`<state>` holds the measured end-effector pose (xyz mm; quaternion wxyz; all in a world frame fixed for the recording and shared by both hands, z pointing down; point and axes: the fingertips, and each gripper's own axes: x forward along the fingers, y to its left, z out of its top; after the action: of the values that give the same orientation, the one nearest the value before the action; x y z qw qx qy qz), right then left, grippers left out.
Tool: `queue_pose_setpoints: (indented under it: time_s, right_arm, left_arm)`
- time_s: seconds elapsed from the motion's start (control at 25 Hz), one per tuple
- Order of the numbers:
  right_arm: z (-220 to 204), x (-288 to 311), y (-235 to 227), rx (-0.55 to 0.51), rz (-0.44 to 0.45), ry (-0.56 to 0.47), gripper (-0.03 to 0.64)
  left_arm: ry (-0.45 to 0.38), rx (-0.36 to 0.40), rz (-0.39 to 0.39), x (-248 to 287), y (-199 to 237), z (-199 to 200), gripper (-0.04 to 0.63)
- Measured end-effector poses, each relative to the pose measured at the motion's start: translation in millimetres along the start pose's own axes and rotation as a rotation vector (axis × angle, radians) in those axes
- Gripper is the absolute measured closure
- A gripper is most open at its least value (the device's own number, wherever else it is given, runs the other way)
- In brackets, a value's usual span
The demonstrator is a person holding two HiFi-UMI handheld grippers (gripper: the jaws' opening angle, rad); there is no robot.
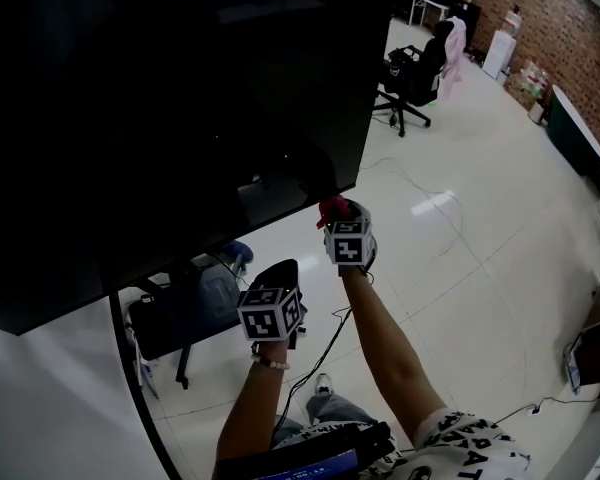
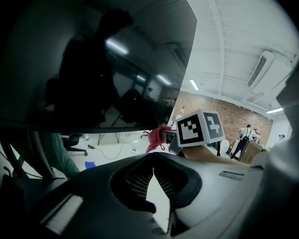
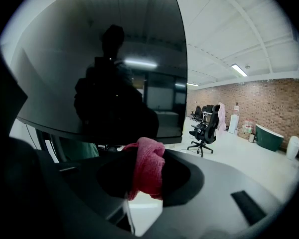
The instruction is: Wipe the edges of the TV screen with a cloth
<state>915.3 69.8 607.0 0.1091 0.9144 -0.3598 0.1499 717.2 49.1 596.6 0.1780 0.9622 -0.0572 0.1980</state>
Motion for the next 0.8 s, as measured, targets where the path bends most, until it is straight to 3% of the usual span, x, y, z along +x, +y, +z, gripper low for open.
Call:
queue_pose_setpoints:
  time_s: [0.48, 0.8]
  right_arm:
    - [25, 18, -80, 0.016, -0.038, -0.045, 0.489]
    - [118, -13, -86, -0.056, -0.003, -0.242, 0.491]
  left_arm:
    - [0.006, 0.038, -0.046, 55, -43, 25, 0.606]
    - [-0.042, 0.074, -0.071, 60, -63, 60, 0.606]
